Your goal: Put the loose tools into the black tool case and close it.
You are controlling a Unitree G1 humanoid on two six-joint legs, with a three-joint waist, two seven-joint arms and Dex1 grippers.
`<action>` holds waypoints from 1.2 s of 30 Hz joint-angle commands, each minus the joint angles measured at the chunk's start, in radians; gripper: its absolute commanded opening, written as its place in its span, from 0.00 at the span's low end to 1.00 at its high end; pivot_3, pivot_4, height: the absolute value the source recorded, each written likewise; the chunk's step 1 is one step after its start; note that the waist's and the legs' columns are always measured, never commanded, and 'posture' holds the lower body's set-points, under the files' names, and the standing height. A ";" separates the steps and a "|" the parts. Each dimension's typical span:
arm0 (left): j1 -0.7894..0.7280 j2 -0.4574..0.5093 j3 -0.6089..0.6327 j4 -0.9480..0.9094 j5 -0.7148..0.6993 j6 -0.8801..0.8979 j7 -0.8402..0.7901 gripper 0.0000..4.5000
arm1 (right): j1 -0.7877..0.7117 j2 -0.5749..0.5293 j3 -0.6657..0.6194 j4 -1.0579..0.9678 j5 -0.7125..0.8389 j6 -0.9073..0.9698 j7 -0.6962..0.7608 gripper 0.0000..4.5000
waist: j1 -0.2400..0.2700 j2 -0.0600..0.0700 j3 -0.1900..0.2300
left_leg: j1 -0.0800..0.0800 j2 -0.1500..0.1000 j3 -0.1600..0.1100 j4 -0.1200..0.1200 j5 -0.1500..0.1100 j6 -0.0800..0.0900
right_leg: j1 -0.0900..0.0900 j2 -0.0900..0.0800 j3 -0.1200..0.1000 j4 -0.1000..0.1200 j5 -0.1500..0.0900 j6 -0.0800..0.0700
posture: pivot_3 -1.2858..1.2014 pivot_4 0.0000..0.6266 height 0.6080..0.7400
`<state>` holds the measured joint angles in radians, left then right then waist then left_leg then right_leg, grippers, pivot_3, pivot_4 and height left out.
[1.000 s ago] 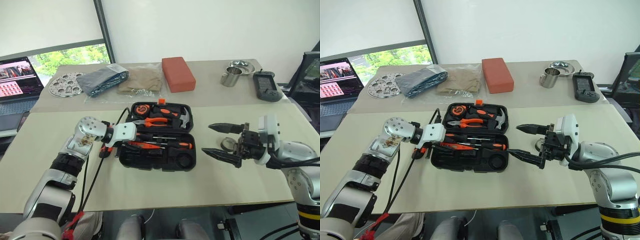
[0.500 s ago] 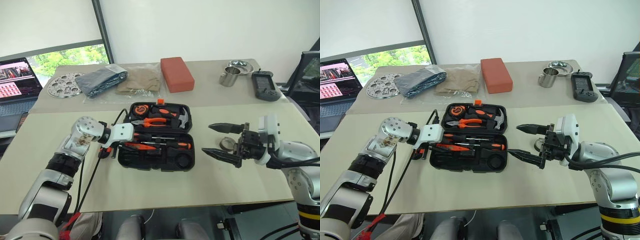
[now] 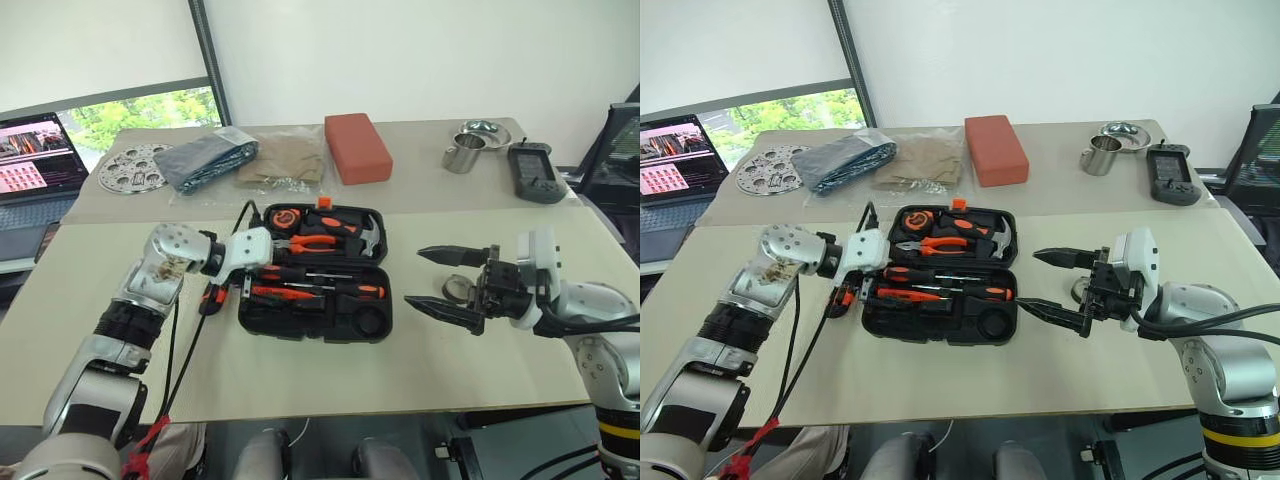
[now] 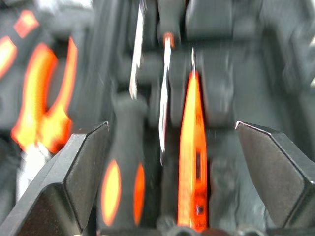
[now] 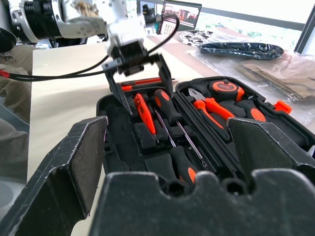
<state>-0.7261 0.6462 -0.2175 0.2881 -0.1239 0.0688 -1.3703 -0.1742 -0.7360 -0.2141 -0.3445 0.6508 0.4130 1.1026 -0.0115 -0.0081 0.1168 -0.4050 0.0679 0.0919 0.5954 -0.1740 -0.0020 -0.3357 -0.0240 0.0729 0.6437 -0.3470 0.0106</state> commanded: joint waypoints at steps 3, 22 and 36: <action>0.061 -0.022 0.028 -0.031 -0.100 -0.028 -0.074 0.57 | -0.024 -0.008 -0.018 -0.016 0.018 -0.017 -0.002 1.00 | -0.002 0.002 -0.001 | 0.001 0.000 0.000 0.000 0.000 0.000 | 0.001 0.000 0.000 0.000 0.000 0.000 | 0.52 0.24 1.00; -0.018 -0.120 0.068 0.498 -0.024 -0.371 -0.079 0.00 | 0.005 0.003 -0.027 -0.041 0.021 -0.026 -0.028 1.00 | 0.001 0.001 -0.001 | 0.000 -0.001 -0.001 0.002 0.000 0.000 | 0.001 0.000 0.000 0.000 0.000 0.000 | 0.52 0.24 1.00; -0.009 -0.120 0.024 0.577 0.045 -0.460 -0.106 0.00 | 0.018 0.002 -0.030 -0.048 0.024 -0.028 -0.032 1.00 | 0.000 0.002 -0.001 | 0.000 -0.001 -0.001 0.002 0.000 0.000 | 0.001 0.000 -0.001 0.001 0.000 0.000 | 0.52 0.24 1.00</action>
<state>-0.7472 0.5224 -0.1759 0.8596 -0.1140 -0.3726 -1.4716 -0.1496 -0.7309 -0.2139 -0.3616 0.6507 0.4125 1.0683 -0.0115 -0.0064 0.1162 -0.4047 0.0672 0.0913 0.5970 -0.1741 -0.0018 -0.3351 -0.0239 0.0722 0.6447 -0.3470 0.0106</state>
